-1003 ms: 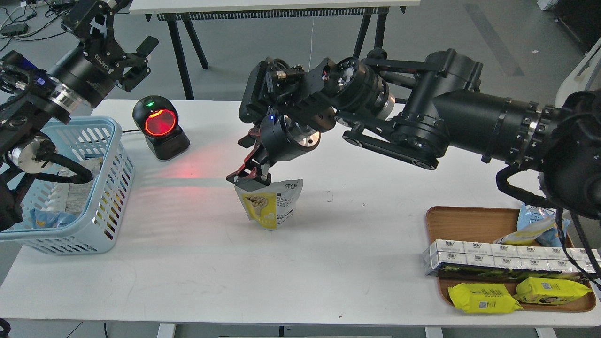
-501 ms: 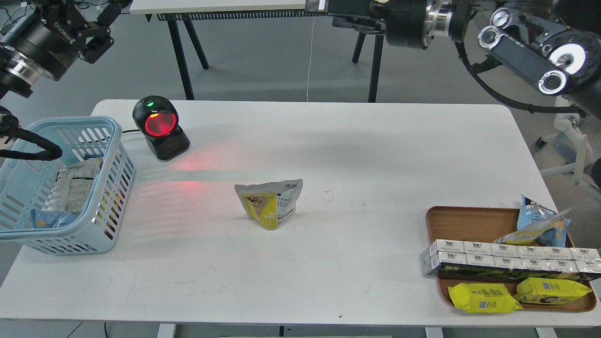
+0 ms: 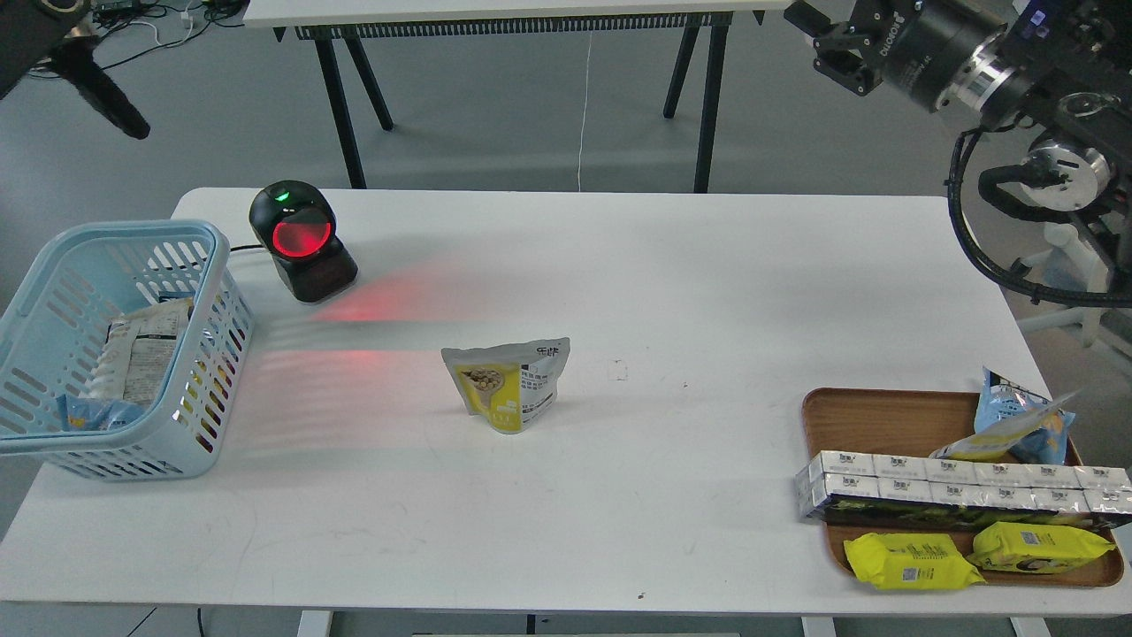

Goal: Scan snack and place in basket
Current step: 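Release the packet upright on the table and raise the right gripper away, then reach the left gripper to the standing packet and grasp its top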

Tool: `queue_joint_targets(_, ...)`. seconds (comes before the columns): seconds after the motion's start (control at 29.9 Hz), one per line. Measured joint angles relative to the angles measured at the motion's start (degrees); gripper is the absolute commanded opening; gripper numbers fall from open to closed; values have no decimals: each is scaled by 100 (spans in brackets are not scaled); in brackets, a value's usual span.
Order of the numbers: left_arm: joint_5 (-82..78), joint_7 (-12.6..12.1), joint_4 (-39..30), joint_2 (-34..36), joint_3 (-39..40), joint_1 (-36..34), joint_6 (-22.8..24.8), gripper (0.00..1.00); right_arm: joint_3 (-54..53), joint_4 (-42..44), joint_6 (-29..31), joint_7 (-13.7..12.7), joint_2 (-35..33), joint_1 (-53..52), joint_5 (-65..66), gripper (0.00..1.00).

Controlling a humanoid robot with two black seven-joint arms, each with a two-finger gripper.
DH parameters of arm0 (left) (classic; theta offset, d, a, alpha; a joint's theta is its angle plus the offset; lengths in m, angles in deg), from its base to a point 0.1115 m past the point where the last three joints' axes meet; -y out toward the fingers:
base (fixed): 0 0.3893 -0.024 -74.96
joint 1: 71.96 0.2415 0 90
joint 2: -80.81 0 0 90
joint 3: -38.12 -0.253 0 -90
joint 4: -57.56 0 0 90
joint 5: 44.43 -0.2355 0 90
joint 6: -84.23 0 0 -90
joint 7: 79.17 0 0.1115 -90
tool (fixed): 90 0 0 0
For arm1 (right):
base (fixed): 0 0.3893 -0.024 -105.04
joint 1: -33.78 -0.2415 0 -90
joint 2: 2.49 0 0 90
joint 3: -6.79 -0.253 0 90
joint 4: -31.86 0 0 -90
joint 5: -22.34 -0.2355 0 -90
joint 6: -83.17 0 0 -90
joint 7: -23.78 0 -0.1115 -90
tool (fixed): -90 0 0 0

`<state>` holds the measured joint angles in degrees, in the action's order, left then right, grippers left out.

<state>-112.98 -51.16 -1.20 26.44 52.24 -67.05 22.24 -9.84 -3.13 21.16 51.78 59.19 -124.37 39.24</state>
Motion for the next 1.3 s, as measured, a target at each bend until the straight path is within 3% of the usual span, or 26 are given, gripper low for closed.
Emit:
queue_joint_targets(0.17,-1461,2,-789,-345,-1498,-631,0,94,-9,150,0,0,1,248,-815,98)
queue_joint_targets(0.37,-2097,0,-937,-778,-3014,-836,0,94,-43,146,-1,1,10,584,-1502,98)
queue_joint_targets(0.63,-2634,-1,-911,-921,-3728,-603,-2,93,-101,79,1,1,10,858,-1619,98)
queue_joint_targets(0.87,-2810,-1,-881,-874,-3864,-253,-71,90,-183,69,1,0,16,865,-1621,98)
queue_joint_targets(0.97,-2854,-1,-855,-874,-3870,-63,-149,77,-183,63,1,0,24,866,-1621,98)
queue_joint_targets(1.1,-2865,-2,-746,-914,-3872,208,-314,50,-185,62,1,1,16,903,-1621,98)
queue_joint_targets(1.17,-2865,-2,-708,-928,-3871,297,-454,44,-190,62,1,0,12,928,-1621,98)
queue_joint_targets(1.27,-2865,-2,-651,-941,-3865,356,-626,3,-190,58,1,0,11,970,-1621,98)
queue_joint_targets(1.3,-2865,-2,-626,-941,-3865,362,-646,0,-190,55,1,0,10,979,-1621,98)
